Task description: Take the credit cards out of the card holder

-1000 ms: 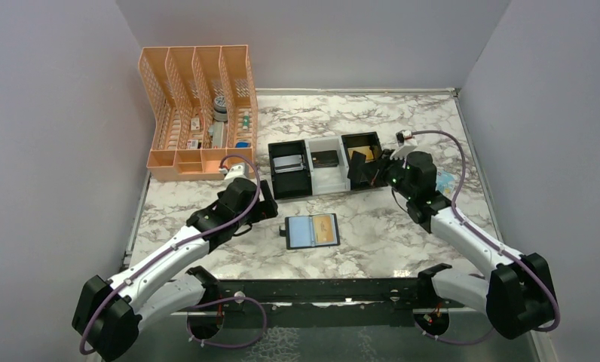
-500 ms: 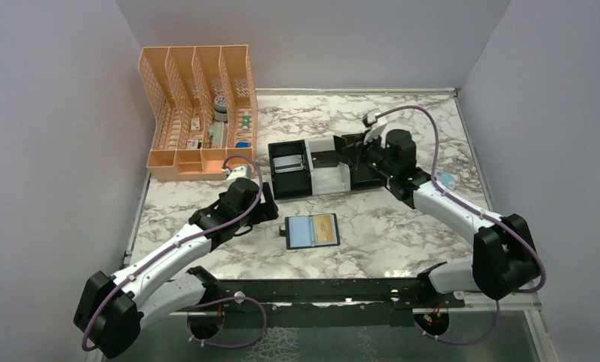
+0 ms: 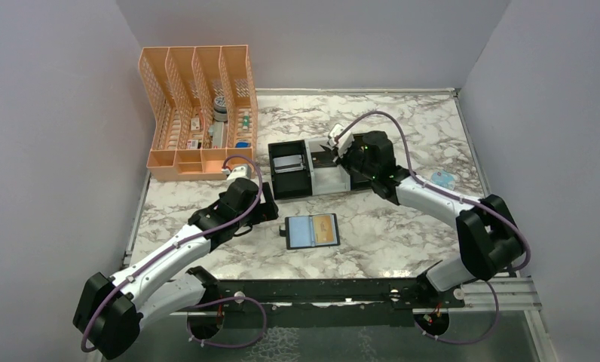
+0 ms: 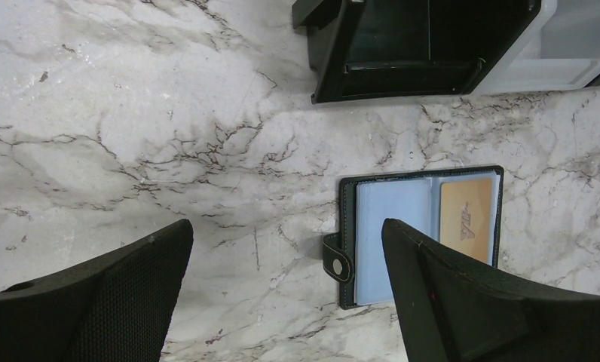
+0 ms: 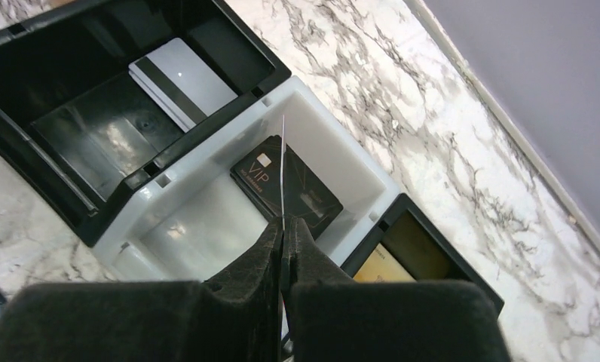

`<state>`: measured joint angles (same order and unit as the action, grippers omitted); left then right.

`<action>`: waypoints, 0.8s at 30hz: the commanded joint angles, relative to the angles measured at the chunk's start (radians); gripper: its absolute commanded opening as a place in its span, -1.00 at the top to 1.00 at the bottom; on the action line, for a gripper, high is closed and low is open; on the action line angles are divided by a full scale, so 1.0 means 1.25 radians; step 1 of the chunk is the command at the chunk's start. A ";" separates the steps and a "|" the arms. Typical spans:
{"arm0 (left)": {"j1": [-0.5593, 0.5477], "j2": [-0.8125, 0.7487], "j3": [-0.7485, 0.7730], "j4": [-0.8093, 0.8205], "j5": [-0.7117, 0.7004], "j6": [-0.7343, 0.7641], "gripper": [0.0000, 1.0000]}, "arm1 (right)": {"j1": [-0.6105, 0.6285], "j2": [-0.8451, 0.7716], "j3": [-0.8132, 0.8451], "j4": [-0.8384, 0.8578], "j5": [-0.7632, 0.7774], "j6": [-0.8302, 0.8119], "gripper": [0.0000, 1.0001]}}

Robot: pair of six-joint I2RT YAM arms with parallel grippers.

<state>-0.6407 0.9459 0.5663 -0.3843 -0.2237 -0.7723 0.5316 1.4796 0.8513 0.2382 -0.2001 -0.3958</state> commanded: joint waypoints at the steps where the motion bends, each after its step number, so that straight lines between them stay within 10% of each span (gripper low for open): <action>1: 0.004 -0.012 0.000 -0.003 0.021 0.000 -0.98 | 0.005 0.051 0.056 -0.030 0.005 -0.125 0.98; 24: 0.004 -0.036 -0.001 -0.010 0.028 0.001 -0.99 | 0.009 0.266 0.216 -0.127 0.047 -0.291 0.98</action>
<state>-0.6407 0.9234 0.5663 -0.3847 -0.2058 -0.7723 0.5404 1.7775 1.0771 0.1295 -0.1577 -0.7090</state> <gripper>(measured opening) 0.992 0.015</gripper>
